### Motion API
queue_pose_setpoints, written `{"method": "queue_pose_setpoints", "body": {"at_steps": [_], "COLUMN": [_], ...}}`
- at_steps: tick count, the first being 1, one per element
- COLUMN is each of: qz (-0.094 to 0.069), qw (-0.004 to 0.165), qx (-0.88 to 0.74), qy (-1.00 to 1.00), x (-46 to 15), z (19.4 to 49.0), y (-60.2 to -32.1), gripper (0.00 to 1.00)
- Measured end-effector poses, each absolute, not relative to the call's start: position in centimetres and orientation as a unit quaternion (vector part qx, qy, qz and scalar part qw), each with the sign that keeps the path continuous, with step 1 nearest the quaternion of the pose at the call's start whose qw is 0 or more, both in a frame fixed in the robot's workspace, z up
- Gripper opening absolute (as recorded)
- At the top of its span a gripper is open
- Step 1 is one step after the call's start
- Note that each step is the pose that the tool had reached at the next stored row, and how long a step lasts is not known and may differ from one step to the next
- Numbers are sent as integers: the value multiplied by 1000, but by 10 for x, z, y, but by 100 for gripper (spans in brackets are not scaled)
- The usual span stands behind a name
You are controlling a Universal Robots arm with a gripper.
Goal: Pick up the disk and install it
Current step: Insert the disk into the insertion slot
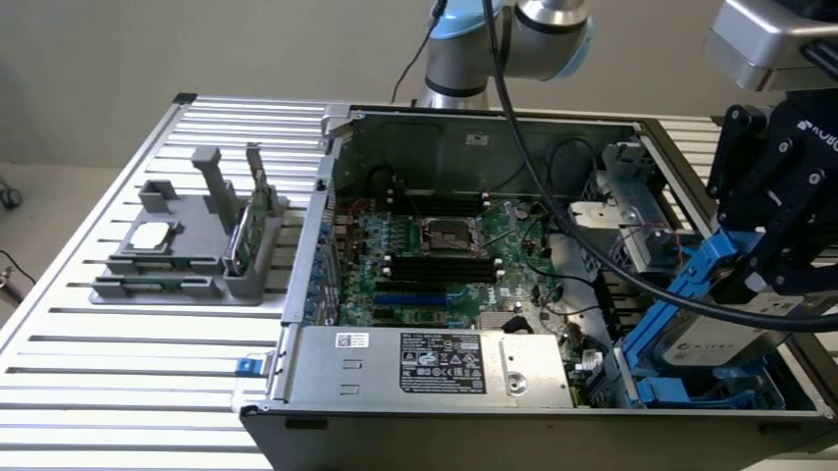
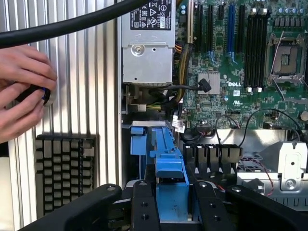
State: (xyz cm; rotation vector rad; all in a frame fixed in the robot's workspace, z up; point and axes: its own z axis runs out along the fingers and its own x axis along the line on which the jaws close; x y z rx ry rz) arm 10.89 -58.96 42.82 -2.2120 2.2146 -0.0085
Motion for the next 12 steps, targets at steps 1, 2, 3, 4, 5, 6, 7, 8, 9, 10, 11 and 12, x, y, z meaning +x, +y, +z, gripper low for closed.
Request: {"method": "queue_pose_setpoints", "body": {"at_steps": [1, 2, 3, 4, 5, 6, 7, 8, 9, 10, 11, 12], "qz": [-3, -3, -3, -2, -2, -2, -2, -2, -2, -2, -2, -2], "qw": [6, 6, 6, 6, 6, 6, 6, 6, 6, 6, 6, 6], "qx": [-707, -707, -707, -707, -707, -707, -707, -707, -707, -707, -707, -707], "qy": [708, 707, 707, 707, 707, 707, 707, 707, 707, 707, 707, 707], "x": [109, 109, 109, 109, 109, 109, 109, 109, 109, 109, 109, 109], "z": [427, 427, 426, 425, 424, 423, 421, 420, 419, 417, 416, 414], "y": [-589, -589, -588, -588, -588, -588, -588, -588, -588, -588, -588, -588], "gripper": [33, 33, 33, 33, 33, 33, 33, 33, 33, 33, 33, 33]}}
